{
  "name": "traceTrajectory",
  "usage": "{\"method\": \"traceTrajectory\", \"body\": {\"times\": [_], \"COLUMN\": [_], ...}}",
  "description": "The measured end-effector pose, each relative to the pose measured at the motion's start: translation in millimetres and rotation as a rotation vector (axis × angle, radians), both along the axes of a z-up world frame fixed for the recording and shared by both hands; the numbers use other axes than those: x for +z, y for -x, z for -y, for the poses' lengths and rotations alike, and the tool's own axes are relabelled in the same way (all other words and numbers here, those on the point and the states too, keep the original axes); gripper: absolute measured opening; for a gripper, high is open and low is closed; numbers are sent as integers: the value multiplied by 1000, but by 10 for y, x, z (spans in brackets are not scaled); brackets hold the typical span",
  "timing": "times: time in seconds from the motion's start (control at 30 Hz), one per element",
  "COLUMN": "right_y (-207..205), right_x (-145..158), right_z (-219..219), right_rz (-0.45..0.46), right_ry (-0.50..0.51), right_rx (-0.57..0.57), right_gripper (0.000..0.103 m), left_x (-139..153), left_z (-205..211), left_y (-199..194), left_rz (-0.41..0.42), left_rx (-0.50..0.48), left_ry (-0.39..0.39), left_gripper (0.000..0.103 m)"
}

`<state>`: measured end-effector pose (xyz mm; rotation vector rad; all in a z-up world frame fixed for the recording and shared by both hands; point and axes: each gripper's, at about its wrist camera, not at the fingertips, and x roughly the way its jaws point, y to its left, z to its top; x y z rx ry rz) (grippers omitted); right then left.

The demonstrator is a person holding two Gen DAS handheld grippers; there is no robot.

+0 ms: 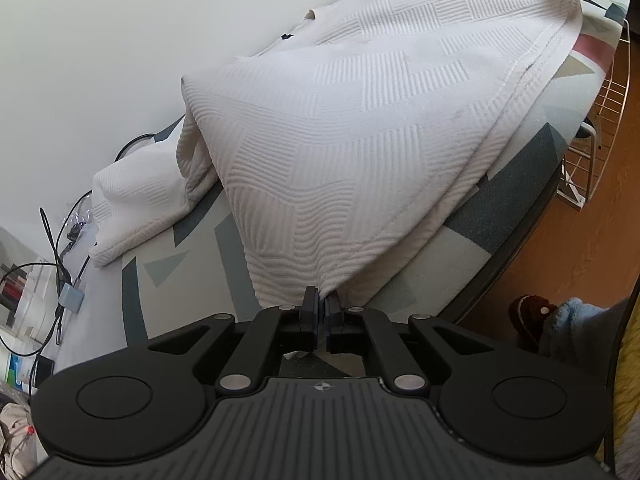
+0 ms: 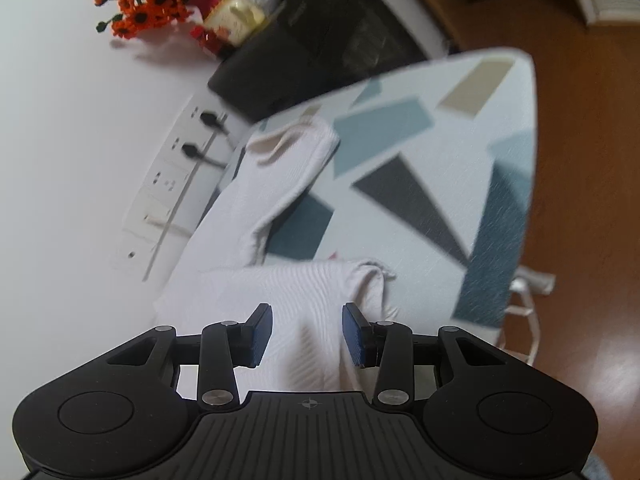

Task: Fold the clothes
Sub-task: 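Open the right gripper over the folded sleeve while the left gripper keeps holding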

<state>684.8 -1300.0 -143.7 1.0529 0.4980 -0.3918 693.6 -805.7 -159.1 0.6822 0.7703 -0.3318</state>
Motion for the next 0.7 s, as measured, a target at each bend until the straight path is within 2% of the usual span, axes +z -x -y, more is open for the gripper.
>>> {"method": "traceTrajectory", "body": {"times": [0.13,0.23,0.33,0.53,0.7], "right_y": [9,-68,-79,-179,-225], "right_x": [106,-41,-219,-261,-320], "right_z": [-144,-266,-318,-298,-394], "right_rz": [-15,-52,-103,-132,-95], "right_ry": [61,-15,-104,29,28], "right_rx": [28,90,72,82,120], "right_gripper": [37,37,37,37,37], "left_x": [-8,-17,-21,-17,-16], "left_z": [32,38,35,25,25], "left_y": [-5,-2,12,17,17], "left_rz": [3,12,16,20,22], "left_rx": [12,18,12,11,22], "left_ry": [-1,4,3,10,20], "left_gripper": [2,2,2,2,2]}}
